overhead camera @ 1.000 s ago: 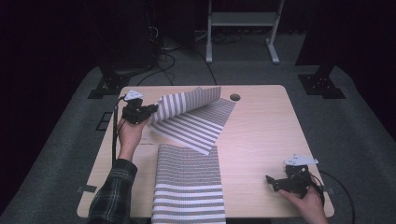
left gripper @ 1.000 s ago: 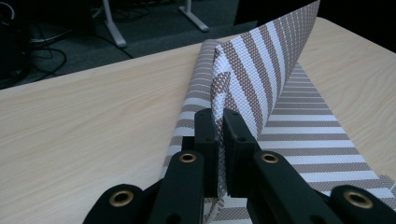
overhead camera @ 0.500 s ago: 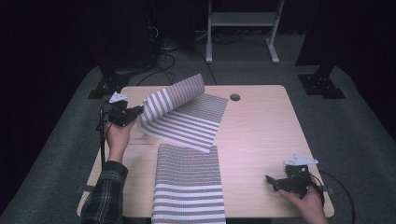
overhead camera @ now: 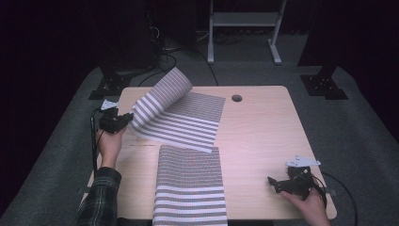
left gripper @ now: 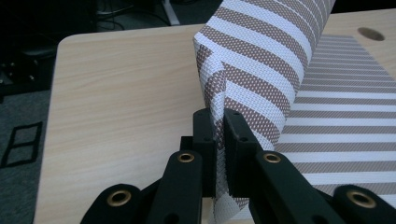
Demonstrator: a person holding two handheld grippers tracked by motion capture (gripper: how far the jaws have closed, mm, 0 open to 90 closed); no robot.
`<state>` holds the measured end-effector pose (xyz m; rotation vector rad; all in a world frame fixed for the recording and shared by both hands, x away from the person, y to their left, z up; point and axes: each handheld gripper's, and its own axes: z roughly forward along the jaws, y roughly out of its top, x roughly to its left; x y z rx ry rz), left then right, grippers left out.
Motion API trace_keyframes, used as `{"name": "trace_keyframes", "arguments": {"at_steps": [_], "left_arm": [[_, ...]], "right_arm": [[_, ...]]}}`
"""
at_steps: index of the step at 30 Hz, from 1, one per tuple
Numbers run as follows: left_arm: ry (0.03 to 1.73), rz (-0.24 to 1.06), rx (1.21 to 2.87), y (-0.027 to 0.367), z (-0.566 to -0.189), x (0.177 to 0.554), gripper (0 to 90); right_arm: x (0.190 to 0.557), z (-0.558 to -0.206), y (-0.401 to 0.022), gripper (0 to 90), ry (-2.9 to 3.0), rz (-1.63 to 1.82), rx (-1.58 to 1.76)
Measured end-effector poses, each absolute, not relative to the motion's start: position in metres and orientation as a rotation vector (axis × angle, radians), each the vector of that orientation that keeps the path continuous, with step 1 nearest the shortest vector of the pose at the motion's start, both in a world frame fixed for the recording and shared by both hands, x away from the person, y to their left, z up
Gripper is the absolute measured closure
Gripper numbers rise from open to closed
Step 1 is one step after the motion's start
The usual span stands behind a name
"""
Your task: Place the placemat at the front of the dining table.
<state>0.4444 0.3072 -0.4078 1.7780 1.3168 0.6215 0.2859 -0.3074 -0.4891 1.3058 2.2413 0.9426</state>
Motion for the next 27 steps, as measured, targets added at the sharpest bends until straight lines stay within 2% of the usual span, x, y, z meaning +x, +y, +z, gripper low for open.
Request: {"name": "trace_keyframes", "arguments": {"at_steps": [9,11,17,21,27], "left_arm": [[1.367,0.640,1.767,0.323,-0.413,0.439,80.3],[1.377,0.648,1.768,0.326,-0.413,0.439,76.8],[1.350,0.663,1.781,0.325,-0.414,0.435,56.9],[1.319,0.649,1.812,0.320,-0.421,0.430,40.3],[1.261,0.571,1.836,0.314,-0.432,0.424,20.7]], "right_arm": [[0.286,-0.489,-0.307,0.0,2.241,0.943,1.306],[0.286,-0.489,-0.307,0.0,2.241,0.942,1.306],[0.286,-0.489,-0.307,0.0,2.241,0.942,1.306],[0.286,-0.489,-0.307,0.0,2.243,0.943,1.304],[0.285,-0.489,-0.308,0.0,2.252,0.945,1.298]]}}
